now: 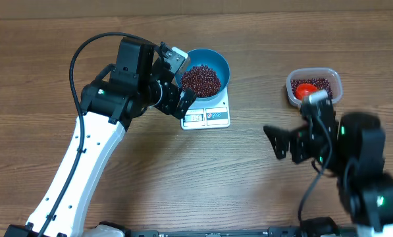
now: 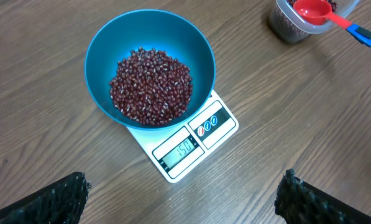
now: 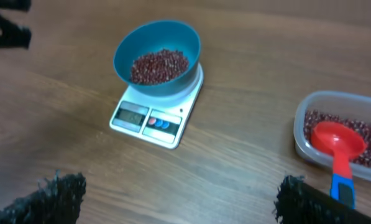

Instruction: Scoop item into bowl and weigh 150g on scale

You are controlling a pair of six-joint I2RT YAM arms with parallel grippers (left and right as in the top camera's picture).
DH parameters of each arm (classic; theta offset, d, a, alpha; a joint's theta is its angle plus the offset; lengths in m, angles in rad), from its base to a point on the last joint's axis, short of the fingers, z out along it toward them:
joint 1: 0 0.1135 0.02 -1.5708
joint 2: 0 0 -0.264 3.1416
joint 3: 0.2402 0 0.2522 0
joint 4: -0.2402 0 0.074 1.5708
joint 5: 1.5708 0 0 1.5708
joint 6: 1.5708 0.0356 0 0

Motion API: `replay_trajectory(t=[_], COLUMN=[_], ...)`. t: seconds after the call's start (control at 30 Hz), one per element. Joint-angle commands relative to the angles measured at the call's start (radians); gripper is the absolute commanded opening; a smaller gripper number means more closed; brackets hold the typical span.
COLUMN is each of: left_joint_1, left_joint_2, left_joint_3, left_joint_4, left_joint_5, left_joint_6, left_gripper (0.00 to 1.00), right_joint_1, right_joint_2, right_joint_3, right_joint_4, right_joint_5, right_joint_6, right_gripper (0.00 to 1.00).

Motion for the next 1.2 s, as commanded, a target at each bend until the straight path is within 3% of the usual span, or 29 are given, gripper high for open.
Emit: replay_trajectory(t=[0.0, 0.53, 0.7, 1.17], left_joint_1=[-0.002, -0.002, -0.002, -0.002], left_joint_2=[-0.023, -0.023, -0.023, -0.023], left_joint_3=[0.015, 0.015, 0.015, 0.015], left_joint_4=[0.001, 0.001, 0.001, 0.001], left_joint_5=[0.015, 0.015, 0.015, 0.015], left_joint_6=[0.019, 0.019, 0.019, 0.019], left_gripper=[1.00, 1.00, 1.00, 1.00], right_joint_1=[0.000, 0.000, 0.000, 0.000], right_joint_2=[-0.125, -0.603, -0.729, -0.731], right_joint_3=[-0.146, -0.737, -0.880, -0.875], right_joint_4=[0.067, 0.713, 0.839, 0.753], right_joint_5=[0.010, -0.062, -0.028, 0.039], right_joint_6=[-0.006, 0.005, 0.005, 0.008], right_gripper=[1.00, 1.00, 1.00, 1.00])
